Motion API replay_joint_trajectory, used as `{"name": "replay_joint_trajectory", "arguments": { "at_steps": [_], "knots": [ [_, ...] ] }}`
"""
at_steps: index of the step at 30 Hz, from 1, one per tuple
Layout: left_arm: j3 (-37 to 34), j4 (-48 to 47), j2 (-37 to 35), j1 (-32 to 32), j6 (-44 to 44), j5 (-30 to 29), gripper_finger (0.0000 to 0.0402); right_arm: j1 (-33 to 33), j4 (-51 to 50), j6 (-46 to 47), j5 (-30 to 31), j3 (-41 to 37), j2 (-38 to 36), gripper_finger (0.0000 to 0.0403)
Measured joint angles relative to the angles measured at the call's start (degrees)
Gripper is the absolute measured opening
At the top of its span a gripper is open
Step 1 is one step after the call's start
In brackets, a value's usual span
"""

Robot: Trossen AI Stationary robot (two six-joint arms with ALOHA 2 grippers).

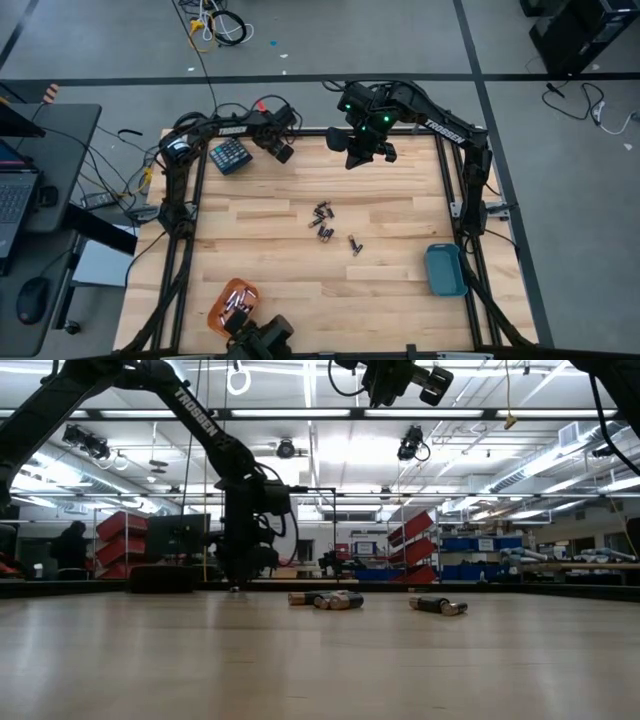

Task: Sort batteries
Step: Put the silver battery into the orange bin

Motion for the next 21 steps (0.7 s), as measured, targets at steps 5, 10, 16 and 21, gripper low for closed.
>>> {"name": "replay_joint_trajectory", "arguments": {
  "at_steps": [5,10,16,21],
  "knots": [
    [0.0,-0.27,0.0,-0.02,0.0,0.02,0.0143,0.0,0.0,0.02,0.0,-0.02,0.0,0.0001],
    [0.0,-0.53,-0.02,0.33,0.07,0.66,0.0143,0.0,0.0,0.18,0.0,-0.02,0.0,0.0001],
    [0.0,-1.2,-0.02,0.82,0.15,1.22,0.0143,0.0,0.0,0.59,0.0,-0.02,0.0,0.0001],
    [0.0,-1.55,-0.02,0.78,1.51,1.9,0.0143,-0.02,0.0,0.59,0.0,-0.02,0.0,0.0001]
  ]
}}
